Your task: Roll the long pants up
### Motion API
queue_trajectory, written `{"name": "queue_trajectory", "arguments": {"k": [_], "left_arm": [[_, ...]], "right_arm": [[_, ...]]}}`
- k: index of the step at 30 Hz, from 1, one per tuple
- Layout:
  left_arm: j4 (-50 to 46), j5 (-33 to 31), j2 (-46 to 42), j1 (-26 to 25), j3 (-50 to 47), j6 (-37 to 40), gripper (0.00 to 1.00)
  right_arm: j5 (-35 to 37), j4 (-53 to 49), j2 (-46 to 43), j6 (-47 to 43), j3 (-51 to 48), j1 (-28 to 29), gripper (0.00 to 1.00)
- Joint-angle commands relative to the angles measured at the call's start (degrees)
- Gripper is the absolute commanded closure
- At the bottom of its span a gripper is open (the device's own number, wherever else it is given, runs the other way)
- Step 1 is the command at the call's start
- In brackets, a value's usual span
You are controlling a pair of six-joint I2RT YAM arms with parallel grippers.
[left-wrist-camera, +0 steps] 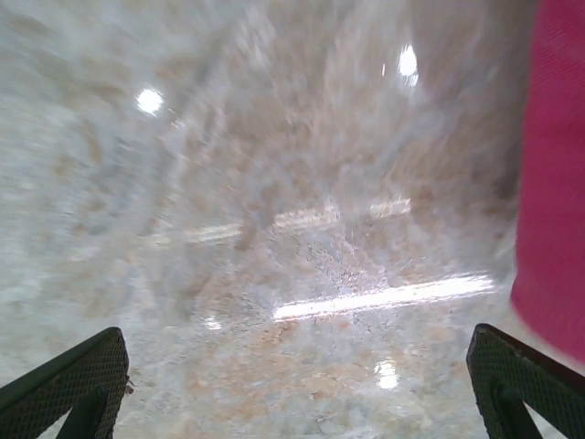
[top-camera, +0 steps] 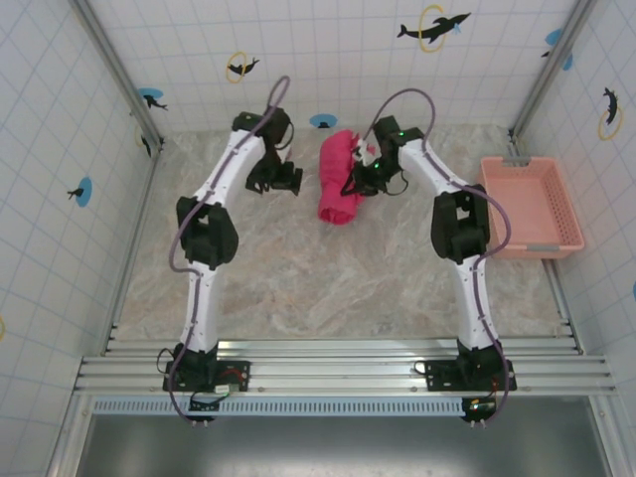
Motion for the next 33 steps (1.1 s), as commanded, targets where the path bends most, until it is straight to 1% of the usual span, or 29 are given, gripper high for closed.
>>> {"name": "queue_trajectory", "arguments": {"k": [1,3,6,9,12,14,17,21,25,27,29,33], "left_arm": [[4.2,4.6,-6.0,0.6,-0.7,-1.8,0.03],[5.5,4.6,-7.9,0.7,-2.0,-1.5,0.03],[8.2,3.6,-11.3,1.3,-6.7,-0.6,0.02],[8.8,4.1,-12.9,3.2,-10.8,-0.1,0.02],[8.6,3.9,-14.0,4.6,-14.0,0.5,0.02],[9.0,3.9,-14.8,5.2,-16.2,1.1,0.02],[9.6,4.2,-15.5,5.5,-18.5,1.2,0.02],[10.0,5.3,-15.5,5.6,-20.4,1.2,0.03],[10.3,6.0,-15.6,5.7,-22.0,1.2,0.03],[10.3,6.1,-15.7,5.6,-22.7,1.2,0.03],[10.0,6.3,-15.8,5.6,-23.2,1.3,0.03],[8.9,6.2,-16.1,5.6,-24.0,1.7,0.02]], "right_arm": [[3.2,-3.7,-8.5,-1.5,6.8,-2.8,1.00],[4.9,-4.5,-10.5,-1.5,7.9,-4.7,1.00],[8.8,-7.8,-13.6,-1.7,10.6,-9.1,1.00],[13.8,-14.4,-16.8,-3.9,14.7,-15.2,1.00],[18.1,-18.6,-21.5,-6.3,13.9,-21.6,1.00],[21.0,-20.5,-24.9,-8.7,11.1,-25.4,1.00],[26.0,-20.9,-30.5,-11.1,4.9,-29.4,1.00],[33.6,-20.8,-36.3,-13.8,-2.8,-32.2,1.00],[40.9,-19.7,-39.9,-14.9,-9.7,-33.4,1.00],[42.4,-18.0,-41.0,-14.6,-13.3,-34.4,1.00],[41.9,-15.5,-41.8,-14.0,-16.5,-36.2,1.00],[44.6,-13.8,-41.2,-14.3,-17.8,-38.4,1.00]]}}
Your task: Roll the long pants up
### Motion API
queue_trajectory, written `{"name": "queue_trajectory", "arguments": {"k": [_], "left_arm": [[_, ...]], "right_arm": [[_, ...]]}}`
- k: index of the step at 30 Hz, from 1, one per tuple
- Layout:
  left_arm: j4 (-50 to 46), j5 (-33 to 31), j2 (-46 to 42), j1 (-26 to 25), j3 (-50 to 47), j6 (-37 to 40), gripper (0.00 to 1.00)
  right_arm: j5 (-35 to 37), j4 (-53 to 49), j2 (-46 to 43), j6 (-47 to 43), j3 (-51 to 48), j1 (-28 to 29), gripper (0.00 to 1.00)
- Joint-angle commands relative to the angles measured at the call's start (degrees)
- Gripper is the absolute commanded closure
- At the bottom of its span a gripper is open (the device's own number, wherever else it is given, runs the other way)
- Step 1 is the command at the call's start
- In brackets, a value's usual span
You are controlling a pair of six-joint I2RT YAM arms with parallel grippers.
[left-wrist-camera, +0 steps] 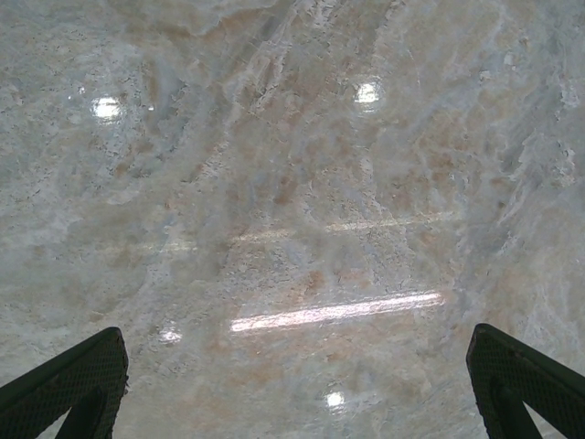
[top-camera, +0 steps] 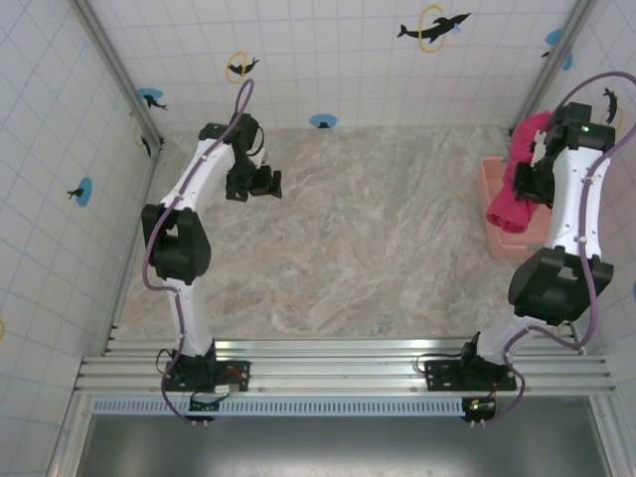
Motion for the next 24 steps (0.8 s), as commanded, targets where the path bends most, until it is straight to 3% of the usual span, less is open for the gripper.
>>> {"name": "queue_trajectory", "arguments": {"k": [1,20,24], "left_arm": [[-1.8,0.5,-2.7,-0.2,-1.0,1.5,0.02],[-1.4,0.1,-10.0,0.0,-9.3,1.5,0.03],[-0.8,-0.6,-10.7,0.0,-9.9,1.7,0.02]], "right_arm": [[5.2,7.0,-1.8,-0.9,1.1,-1.9,1.00],[13.1,15.9,9.2,-2.3,-4.1,-1.9,1.00],[16.3,16.1,12.1,-3.0,-4.0,-0.8,0.87]]}}
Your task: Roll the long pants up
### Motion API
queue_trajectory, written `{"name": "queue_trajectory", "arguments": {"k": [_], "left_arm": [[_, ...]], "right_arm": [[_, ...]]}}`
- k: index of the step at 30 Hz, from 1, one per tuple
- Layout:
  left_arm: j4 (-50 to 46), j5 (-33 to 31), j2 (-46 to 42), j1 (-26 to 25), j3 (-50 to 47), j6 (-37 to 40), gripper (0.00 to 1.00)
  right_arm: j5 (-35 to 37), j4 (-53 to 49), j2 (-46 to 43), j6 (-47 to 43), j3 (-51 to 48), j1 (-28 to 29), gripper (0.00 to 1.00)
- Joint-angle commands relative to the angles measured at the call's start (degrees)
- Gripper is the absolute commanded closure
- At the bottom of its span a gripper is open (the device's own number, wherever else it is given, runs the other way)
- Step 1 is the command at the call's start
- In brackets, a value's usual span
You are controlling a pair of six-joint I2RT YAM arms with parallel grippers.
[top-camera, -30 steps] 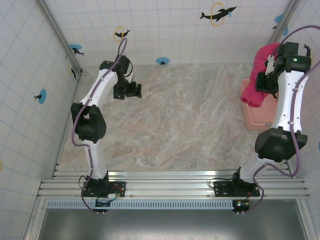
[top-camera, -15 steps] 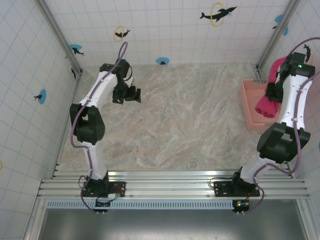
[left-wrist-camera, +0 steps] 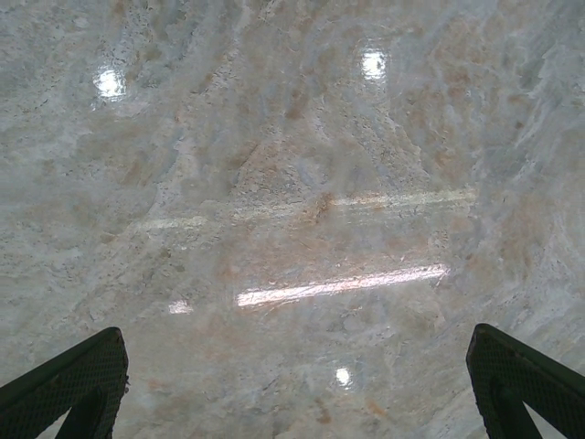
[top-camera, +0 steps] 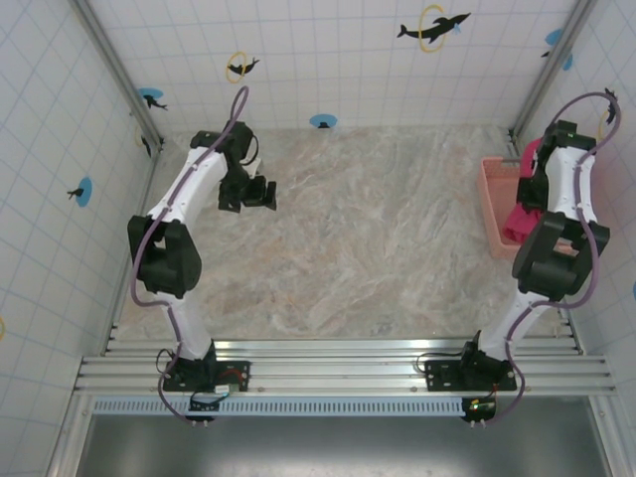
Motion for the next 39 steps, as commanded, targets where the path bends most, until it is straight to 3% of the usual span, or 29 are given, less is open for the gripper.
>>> {"name": "queue_trajectory", "arguments": {"k": [1,6,12,17,18,23,28,34,39], "left_arm": [[1.2,-0.1,-2.6,0.0,-1.4,0.6,0.03],[4.9,0.4,-3.9,0.7,-3.8,0.8,0.03],[7.1,1.4,-4.5,2.1,-5.6,2.1,0.03],[10.9,-1.2,-6.9,2.8,-7.8,6.2,0.02],[12.5,-2.9,-8.2,3.0,-8.8,7.9,0.02],[24.5,-9.9,-17.0,6.0,-19.4,19.0,0.03],[35.8,-6.2,-21.5,9.9,-33.6,25.5,0.03],[66.7,-1.3,-27.5,10.0,-55.7,25.9,0.03],[88.6,-1.4,-24.5,10.0,-66.2,25.4,0.03]], "right_arm": [[4.7,4.7,1.1,-0.5,1.3,1.0,0.83],[6.9,4.8,3.8,-0.9,1.6,1.1,0.33],[9.4,3.0,6.7,-1.0,4.5,0.7,0.22],[8.5,7.2,-3.4,2.3,-0.5,1.5,0.15],[7.6,7.3,-5.5,2.9,-1.4,1.9,0.01],[8.7,8.1,-14.8,3.5,-8.0,7.2,0.02],[9.7,14.1,-25.6,8.1,-20.6,15.2,0.02],[9.7,29.5,-32.7,9.4,-38.2,27.6,0.02],[7.4,43.5,-35.3,7.2,-48.6,32.5,0.02]]}}
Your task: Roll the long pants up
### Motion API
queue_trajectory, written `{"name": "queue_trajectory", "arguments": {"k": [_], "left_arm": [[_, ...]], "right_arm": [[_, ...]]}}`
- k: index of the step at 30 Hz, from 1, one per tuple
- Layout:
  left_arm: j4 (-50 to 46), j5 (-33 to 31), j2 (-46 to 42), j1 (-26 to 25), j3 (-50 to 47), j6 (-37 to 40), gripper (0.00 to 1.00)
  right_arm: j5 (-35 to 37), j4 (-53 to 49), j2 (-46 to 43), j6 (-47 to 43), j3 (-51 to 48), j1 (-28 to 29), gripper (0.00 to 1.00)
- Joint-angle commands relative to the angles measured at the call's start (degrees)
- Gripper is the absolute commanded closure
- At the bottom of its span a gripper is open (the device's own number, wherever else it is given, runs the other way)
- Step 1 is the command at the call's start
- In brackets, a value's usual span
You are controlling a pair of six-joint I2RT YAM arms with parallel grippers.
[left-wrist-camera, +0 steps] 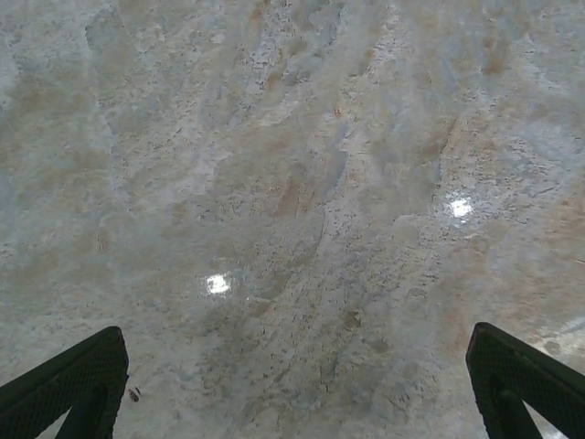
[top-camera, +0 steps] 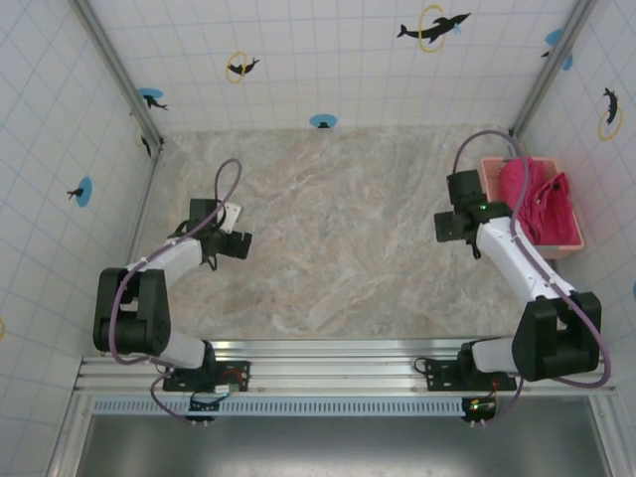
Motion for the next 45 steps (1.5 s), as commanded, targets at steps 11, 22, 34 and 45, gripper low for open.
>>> {"name": "queue_trajectory", "arguments": {"k": [11,22,34,45], "left_arm": [[33.3,8.4,1.7,0.0,-7.0,4.5,0.03],[33.7,8.4,1.7,-0.1,-7.2,4.4,0.03],[50.1,-11.0,2.1,-6.1,-16.4,4.5,0.03],[49.6,-10.7,1.8,-6.0,-16.3,4.5,0.02]], "right_arm": [[-1.5,40.9,1.8,-5.3,-13.6,0.7,0.02],[-4.6,83.4,10.5,-10.9,-32.7,-0.9,0.02],[-8.8,81.6,10.6,-11.0,-31.6,-2.1,0.02],[-8.9,81.5,10.6,-11.2,-31.5,-2.1,0.02]]}}
